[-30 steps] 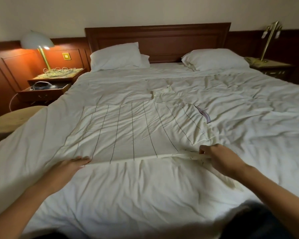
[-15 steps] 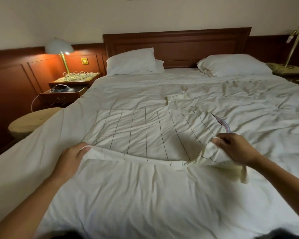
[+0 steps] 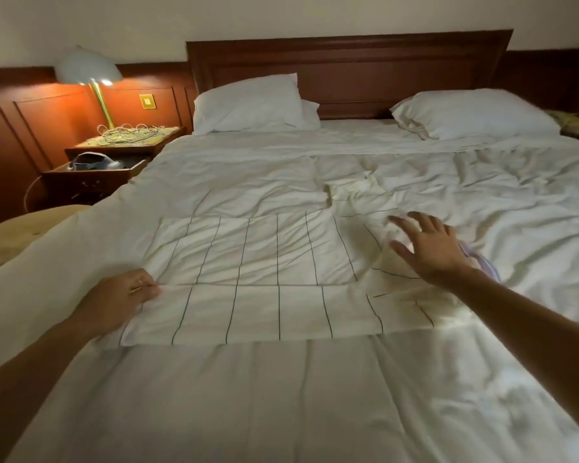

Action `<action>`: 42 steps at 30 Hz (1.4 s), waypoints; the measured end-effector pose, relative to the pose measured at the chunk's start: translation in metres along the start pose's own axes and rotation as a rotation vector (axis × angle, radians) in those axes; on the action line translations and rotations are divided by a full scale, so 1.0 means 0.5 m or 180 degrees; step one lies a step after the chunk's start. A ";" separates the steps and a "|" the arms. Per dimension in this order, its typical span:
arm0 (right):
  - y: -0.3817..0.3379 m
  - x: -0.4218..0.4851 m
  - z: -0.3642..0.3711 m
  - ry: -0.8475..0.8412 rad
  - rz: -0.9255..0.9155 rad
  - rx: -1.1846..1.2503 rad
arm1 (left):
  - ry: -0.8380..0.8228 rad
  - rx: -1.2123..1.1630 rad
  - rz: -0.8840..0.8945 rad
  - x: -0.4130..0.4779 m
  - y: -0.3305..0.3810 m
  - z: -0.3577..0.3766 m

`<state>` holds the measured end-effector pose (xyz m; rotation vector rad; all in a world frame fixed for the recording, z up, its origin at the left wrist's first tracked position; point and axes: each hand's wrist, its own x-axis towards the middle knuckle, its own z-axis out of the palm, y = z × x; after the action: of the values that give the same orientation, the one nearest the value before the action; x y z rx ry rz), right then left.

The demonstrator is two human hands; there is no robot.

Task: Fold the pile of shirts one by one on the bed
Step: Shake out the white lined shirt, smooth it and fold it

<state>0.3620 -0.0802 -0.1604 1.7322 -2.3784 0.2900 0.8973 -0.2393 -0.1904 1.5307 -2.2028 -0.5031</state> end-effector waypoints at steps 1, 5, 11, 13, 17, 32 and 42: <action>-0.010 -0.017 0.032 -0.0170 0.0055 0.0068 | -0.0012 -0.0022 -0.0018 0.003 -0.008 0.009; 0.003 -0.081 0.094 -0.0884 0.0558 0.0395 | 0.0117 -0.0076 -0.0034 0.008 -0.027 0.015; 0.060 -0.149 0.042 -0.0281 0.1319 0.0044 | 0.0192 0.0108 -0.0135 -0.002 -0.033 -0.015; 0.070 -0.164 0.034 -0.0562 0.1509 0.0165 | 0.0137 0.0164 -0.0069 -0.010 -0.030 -0.013; 0.101 -0.153 0.026 -0.0423 0.1374 0.0739 | 0.0057 0.0069 0.0092 -0.013 -0.036 -0.013; 0.060 -0.126 0.002 -0.0138 0.0671 0.0546 | -0.0241 0.0784 0.0916 -0.082 0.090 0.056; 0.047 0.039 0.006 -0.1574 0.0518 -0.0769 | -0.0988 0.1182 0.0019 -0.016 0.178 0.159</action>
<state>0.3339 -0.0917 -0.1593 1.6434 -2.7472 -0.4420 0.7874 -0.1976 -0.2137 1.7237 -2.6569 -0.3627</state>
